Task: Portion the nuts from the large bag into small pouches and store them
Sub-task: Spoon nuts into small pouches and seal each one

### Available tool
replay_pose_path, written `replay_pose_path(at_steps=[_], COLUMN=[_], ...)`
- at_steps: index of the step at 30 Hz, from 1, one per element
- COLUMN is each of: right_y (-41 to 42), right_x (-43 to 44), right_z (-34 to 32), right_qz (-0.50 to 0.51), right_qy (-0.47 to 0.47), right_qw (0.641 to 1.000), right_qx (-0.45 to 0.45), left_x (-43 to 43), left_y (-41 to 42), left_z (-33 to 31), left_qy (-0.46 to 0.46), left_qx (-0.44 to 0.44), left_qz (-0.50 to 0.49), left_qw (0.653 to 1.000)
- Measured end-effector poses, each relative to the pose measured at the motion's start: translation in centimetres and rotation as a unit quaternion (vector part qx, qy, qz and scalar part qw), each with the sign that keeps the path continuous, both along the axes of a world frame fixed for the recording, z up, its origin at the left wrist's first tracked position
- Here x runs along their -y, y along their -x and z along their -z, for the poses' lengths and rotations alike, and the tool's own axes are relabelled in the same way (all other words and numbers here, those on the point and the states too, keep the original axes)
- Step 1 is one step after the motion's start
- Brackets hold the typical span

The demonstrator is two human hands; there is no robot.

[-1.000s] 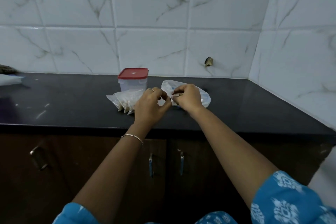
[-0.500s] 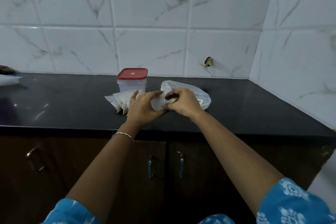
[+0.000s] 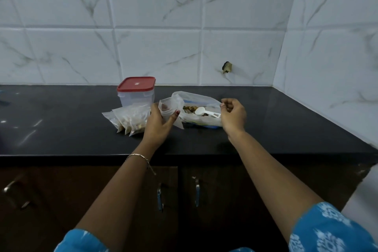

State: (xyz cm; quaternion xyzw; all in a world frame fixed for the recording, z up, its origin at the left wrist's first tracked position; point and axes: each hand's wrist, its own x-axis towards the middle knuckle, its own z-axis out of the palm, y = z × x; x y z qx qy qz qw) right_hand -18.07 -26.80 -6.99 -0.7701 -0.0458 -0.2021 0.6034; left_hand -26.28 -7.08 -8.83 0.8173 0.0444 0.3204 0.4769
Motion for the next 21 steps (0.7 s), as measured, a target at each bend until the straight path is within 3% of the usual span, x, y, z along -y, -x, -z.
replay_pose_path(at_steps=[3, 8, 14, 19, 21], right_y=[-1.1, -2.3, -2.6, -2.3, -2.4], right_x=[1.2, 1.4, 0.8, 0.1, -0.7], right_z=[0.6, 0.7, 0.4, -0.5, -1.2], right_qz=[0.000, 0.029, 0.025, -0.017, -0.053], right_qy=[0.167, 0.405, 0.471, 0.476, 0.496], right_qw=[0.986, 0.913, 0.881, 0.867, 0.852], right_qx=[0.027, 0.044, 0.035, 0.147, 0.160], left_x=[-0.3, -0.5, -0.4, -1.6, -1.8], left_y=[-0.6, -1.3, -1.6, -2.3, -3.0], left_z=[0.2, 0.4, 0.6, 0.5, 0.3], left_qy=[0.008, -0.005, 0.007, 0.086, 0.068], left_qx=[-0.023, -0.079, -0.112, -0.085, -0.078], left_qz=[-0.007, -0.009, 0.046, 0.087, 0.088], left_qw=[1.000, 0.997, 0.993, 0.989, 0.991])
